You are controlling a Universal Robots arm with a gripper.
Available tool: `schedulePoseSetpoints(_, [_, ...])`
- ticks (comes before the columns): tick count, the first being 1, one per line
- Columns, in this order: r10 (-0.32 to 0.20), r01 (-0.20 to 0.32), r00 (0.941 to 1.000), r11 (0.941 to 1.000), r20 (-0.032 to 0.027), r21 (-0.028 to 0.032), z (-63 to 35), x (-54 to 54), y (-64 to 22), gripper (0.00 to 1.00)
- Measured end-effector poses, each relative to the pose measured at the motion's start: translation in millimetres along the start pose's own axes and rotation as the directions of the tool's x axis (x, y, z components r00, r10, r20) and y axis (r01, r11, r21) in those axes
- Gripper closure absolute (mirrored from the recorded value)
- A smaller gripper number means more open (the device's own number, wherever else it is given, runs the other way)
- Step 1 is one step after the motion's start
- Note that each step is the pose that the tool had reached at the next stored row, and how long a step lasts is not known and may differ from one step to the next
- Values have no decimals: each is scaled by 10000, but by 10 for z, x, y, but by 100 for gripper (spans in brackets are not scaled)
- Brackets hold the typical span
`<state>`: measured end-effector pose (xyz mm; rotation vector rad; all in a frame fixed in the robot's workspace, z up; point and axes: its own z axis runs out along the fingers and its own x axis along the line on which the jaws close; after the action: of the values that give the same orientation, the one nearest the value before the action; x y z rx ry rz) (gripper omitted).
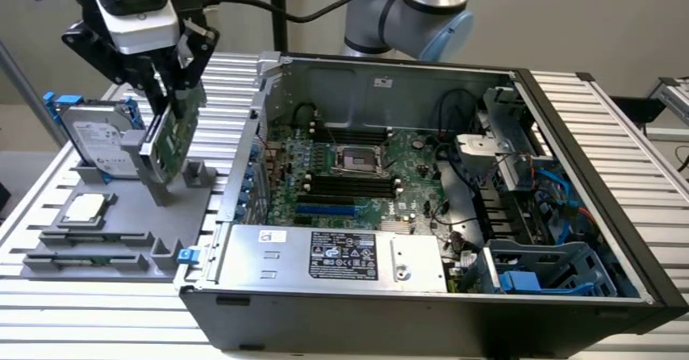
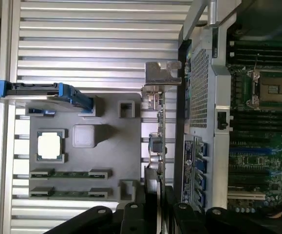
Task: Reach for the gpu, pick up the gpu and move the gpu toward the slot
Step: 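Pick up the gpu and move the gpu toward the slot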
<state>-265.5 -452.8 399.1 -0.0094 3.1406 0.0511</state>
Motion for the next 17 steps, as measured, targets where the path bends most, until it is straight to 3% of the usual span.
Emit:
schedulePoseSetpoints(8, [1,-1,10000,10000,-26,0,-305,-361,8,74])
schedulePoseSetpoints(12, [1,-1,10000,10000,-32,-19,-343,-544,9,74])
schedulePoseSetpoints(17, [1,-1,10000,10000,-34,-83,-345,-769,10,74])
